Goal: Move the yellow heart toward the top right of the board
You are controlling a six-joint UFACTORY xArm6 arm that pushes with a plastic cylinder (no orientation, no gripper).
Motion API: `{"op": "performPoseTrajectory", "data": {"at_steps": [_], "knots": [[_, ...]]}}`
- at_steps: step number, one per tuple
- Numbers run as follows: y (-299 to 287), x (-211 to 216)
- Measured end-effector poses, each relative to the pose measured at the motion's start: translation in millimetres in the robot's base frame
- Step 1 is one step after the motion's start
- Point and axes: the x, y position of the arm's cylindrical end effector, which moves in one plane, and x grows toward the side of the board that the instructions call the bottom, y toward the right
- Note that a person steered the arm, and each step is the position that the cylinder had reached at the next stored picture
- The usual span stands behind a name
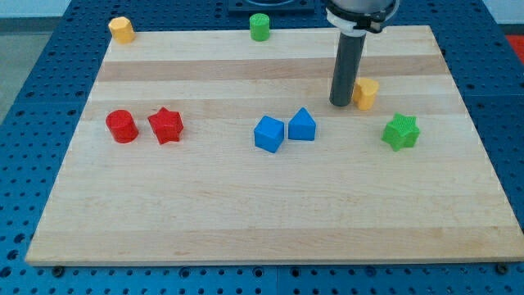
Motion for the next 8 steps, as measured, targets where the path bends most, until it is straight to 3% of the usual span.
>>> {"op": "performPoseTrajectory", "data": {"at_steps": [1,2,3,4,8], "knots": [[1.7,12.6],[1.8,68.3],[8.5,94.6],[17.9,94.8],[36.1,-35.7]]}}
